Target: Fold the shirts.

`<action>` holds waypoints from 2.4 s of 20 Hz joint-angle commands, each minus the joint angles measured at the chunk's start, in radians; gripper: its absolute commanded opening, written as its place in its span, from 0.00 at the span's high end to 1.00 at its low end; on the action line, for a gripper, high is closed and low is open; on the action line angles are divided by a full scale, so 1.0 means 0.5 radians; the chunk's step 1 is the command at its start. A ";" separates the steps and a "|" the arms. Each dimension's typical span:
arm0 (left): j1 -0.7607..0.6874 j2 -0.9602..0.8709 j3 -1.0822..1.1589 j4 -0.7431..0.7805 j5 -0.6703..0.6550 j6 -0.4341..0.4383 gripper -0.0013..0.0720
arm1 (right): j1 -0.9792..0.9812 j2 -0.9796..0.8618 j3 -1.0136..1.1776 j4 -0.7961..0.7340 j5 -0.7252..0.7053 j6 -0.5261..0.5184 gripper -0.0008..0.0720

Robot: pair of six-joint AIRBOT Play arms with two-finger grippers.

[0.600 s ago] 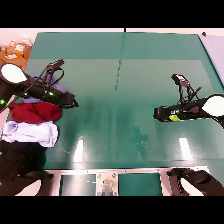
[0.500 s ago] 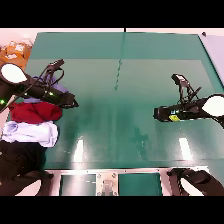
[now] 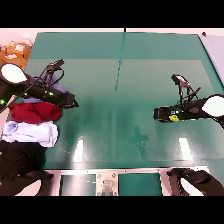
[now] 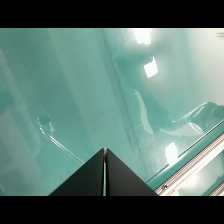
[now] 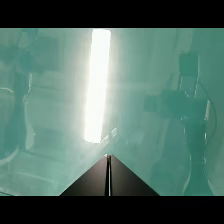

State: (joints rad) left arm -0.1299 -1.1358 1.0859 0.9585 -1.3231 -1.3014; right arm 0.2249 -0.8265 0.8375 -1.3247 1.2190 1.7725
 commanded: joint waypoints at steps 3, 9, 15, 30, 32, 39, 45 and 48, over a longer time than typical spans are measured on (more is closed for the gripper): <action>0.000 0.000 -0.001 0.000 0.002 0.001 0.95 | 0.001 0.002 -0.001 0.002 -0.104 0.001 0.96; 0.000 0.000 -0.001 0.068 0.499 -0.001 0.95 | 0.008 0.000 -0.002 0.023 -0.307 0.002 0.96; 0.000 -0.002 -0.002 1.228 0.960 -0.037 0.95 | 0.008 -0.014 -0.002 0.030 -0.488 0.001 0.96; 0.780 -0.771 -0.005 1.403 1.385 -0.431 0.46 | -0.018 -0.014 0.000 0.028 -0.673 0.002 0.69; 0.780 -0.793 0.013 1.263 1.393 -0.411 0.95 | -0.100 -0.016 0.000 0.030 -0.671 0.002 0.70; 0.670 -0.504 0.848 0.627 0.652 -0.012 0.95 | -0.667 -0.055 0.047 0.031 -0.549 -0.085 0.92; 0.095 -0.203 1.289 0.146 0.435 -0.023 0.95 | -0.916 -0.057 0.068 0.031 -0.491 -0.256 0.92; -0.258 -0.268 1.231 0.086 0.372 -0.175 0.95 | -0.917 -0.058 0.069 0.032 -0.423 -0.272 0.92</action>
State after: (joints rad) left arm -0.1116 -1.2686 1.6890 1.0828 -1.0904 -1.3388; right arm -0.2134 -0.8543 0.8700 -1.3094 0.9764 1.6600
